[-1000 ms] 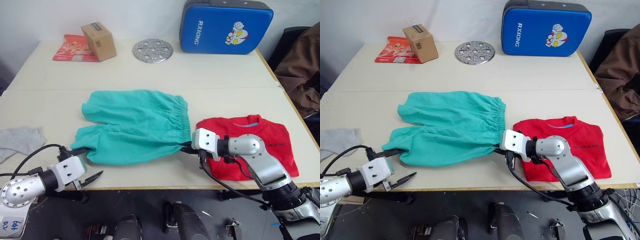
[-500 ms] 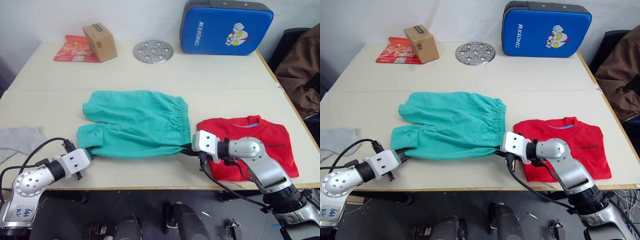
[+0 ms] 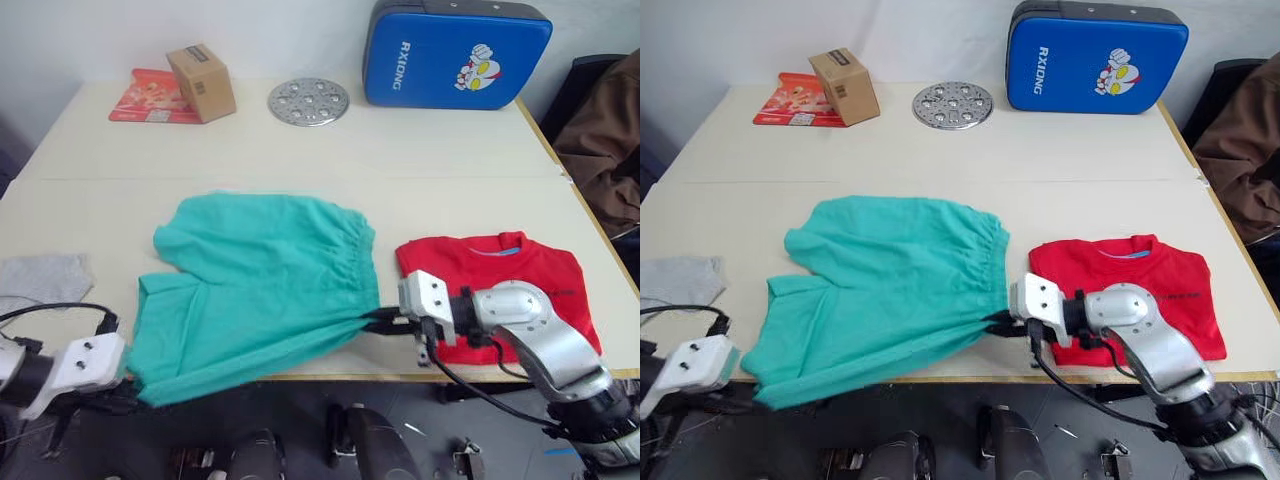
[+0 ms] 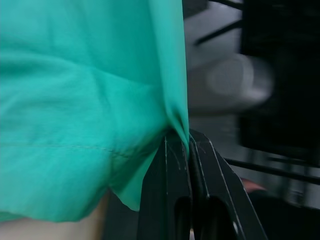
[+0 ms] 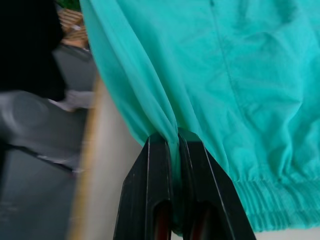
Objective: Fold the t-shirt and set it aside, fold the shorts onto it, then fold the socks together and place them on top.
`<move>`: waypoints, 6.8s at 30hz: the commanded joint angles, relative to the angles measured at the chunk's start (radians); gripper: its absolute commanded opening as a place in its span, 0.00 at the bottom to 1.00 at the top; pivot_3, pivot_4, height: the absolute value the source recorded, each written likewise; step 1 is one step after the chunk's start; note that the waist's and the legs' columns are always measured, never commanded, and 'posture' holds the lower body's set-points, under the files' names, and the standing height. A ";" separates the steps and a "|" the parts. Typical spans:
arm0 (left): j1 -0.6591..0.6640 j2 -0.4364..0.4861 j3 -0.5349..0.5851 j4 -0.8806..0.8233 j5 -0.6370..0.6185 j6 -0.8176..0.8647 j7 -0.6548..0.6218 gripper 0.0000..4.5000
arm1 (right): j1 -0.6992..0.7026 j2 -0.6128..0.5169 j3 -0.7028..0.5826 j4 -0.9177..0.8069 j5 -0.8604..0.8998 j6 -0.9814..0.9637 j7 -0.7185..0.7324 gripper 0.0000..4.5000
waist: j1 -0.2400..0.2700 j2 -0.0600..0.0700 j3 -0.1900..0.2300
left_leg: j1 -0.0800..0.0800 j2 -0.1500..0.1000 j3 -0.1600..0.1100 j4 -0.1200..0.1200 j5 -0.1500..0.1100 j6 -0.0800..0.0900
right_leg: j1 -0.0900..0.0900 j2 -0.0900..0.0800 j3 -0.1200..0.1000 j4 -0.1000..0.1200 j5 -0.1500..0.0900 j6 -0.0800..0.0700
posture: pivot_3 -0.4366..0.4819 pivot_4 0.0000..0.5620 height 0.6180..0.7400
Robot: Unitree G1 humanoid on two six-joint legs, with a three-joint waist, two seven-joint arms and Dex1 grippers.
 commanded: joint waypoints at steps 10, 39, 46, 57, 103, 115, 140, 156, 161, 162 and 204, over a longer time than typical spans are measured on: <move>-0.937 -0.133 -0.386 0.452 0.101 -0.004 0.196 0.00 | -0.141 0.046 -0.121 0.059 0.025 0.108 -0.185 0.00 | 0.002 0.001 0.000 | -0.005 0.000 -0.002 0.000 0.000 0.001 | 0.000 0.001 0.001 -0.002 0.001 0.002 | 0.48 0.27 1.00; -1.265 -0.057 -0.436 1.153 0.275 -0.543 0.073 0.00 | -0.184 0.181 -0.009 0.137 -0.095 -0.148 -0.326 0.00 | -0.058 -0.012 0.006 | -0.005 0.001 0.013 0.003 0.019 -0.024 | -0.027 0.000 -0.001 0.029 0.004 -0.017 | 0.48 0.27 1.00; -0.677 0.255 -0.356 0.706 -0.023 -0.134 -0.115 0.00 | 0.001 0.017 -0.033 -0.010 0.123 0.019 -0.065 0.00 | -0.051 -0.016 0.006 | -0.006 0.002 0.008 0.003 0.016 -0.025 | -0.027 0.001 -0.002 0.028 0.000 -0.021 | 0.48 0.27 1.00; -1.257 -0.010 -0.484 0.771 -0.110 0.095 0.098 0.00 | -0.018 0.076 -0.150 0.003 0.344 0.258 -0.209 0.00 | 0.023 -0.017 0.004 | 0.007 0.003 0.000 -0.008 0.012 -0.021 | 0.001 0.008 -0.005 0.004 -0.003 -0.011 | 0.48 0.27 1.00; -1.411 -0.448 -0.552 1.137 0.389 -0.536 0.183 0.99 | -0.042 0.020 0.000 -0.261 0.011 0.258 -0.509 1.00 | -0.022 -0.022 0.001 | 0.012 0.006 0.004 -0.003 0.013 -0.027 | -0.002 0.014 0.003 0.011 0.003 -0.017 | 0.48 0.27 1.00; -1.439 -0.590 -0.655 1.253 0.591 -0.786 0.644 0.99 | -0.081 0.059 0.185 -0.041 -0.369 0.035 -0.552 1.00 | 0.020 -0.024 -0.001 | 0.007 0.005 0.000 0.001 0.009 -0.020 | -0.001 0.011 0.001 0.007 0.004 -0.014 | 0.48 0.27 1.00; -0.927 -0.512 -0.383 0.535 0.091 -0.070 0.338 0.00 | -0.125 0.120 0.113 0.218 -0.412 -0.437 -0.378 0.01 | -0.036 -0.023 -0.001 | 0.012 0.009 0.002 0.001 0.010 -0.026 | -0.001 0.015 0.002 0.011 0.003 -0.016 | 0.48 0.27 1.00; -0.351 -0.460 -0.170 -0.149 0.050 0.262 0.643 0.00 | -0.122 0.108 0.134 0.375 -0.389 -0.748 -0.155 0.01 | -0.001 -0.022 -0.001 | 0.011 0.006 -0.002 -0.006 0.007 -0.022 | 0.001 0.014 0.004 0.003 0.002 -0.014 | 0.48 0.27 1.00; -0.316 -0.445 -0.151 -0.120 -0.011 0.285 0.583 0.16 | -0.075 0.101 0.107 0.273 -0.288 -0.626 -0.118 0.31 | -0.006 -0.022 -0.001 | 0.010 0.005 -0.002 -0.012 0.008 -0.023 | 0.001 0.015 0.005 0.001 0.001 -0.012 | 0.48 0.27 1.00; -0.300 -0.430 -0.139 -0.119 -0.032 0.299 0.557 0.23 | -0.064 0.099 0.096 0.239 -0.255 -0.580 -0.115 0.39 | -0.006 -0.022 -0.001 | 0.010 0.006 -0.002 -0.013 0.008 -0.024 | 0.001 0.016 0.005 0.000 0.001 -0.012 | 0.48 0.27 1.00; -1.233 -0.586 -0.536 0.936 0.151 -0.011 0.542 0.00 | -0.054 0.201 -0.058 0.060 -0.018 0.156 -0.476 0.00 | -0.002 -0.021 -0.003 | 0.008 0.003 -0.002 -0.010 0.010 -0.021 | 0.002 0.013 0.004 0.000 0.004 -0.008 | 0.48 0.27 1.00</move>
